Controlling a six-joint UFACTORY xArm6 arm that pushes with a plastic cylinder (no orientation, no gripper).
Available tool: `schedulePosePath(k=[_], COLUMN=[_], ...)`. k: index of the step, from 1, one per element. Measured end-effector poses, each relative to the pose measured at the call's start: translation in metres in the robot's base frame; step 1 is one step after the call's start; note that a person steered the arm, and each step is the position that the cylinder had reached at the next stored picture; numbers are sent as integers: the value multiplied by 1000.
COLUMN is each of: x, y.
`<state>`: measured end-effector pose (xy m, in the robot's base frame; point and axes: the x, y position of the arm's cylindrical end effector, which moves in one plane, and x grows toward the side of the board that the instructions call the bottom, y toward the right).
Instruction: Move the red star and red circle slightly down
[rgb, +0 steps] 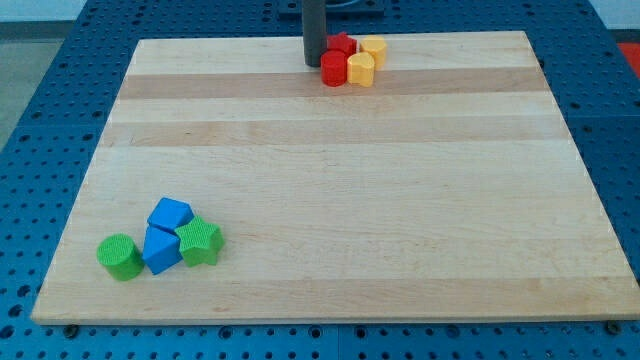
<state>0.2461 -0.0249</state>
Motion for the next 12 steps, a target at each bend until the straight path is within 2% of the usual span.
schedulePosePath(k=[2, 3, 5, 9, 12], x=[-1, -11, -54, -51, 1], y=[-6, -28, -29, 53, 39])
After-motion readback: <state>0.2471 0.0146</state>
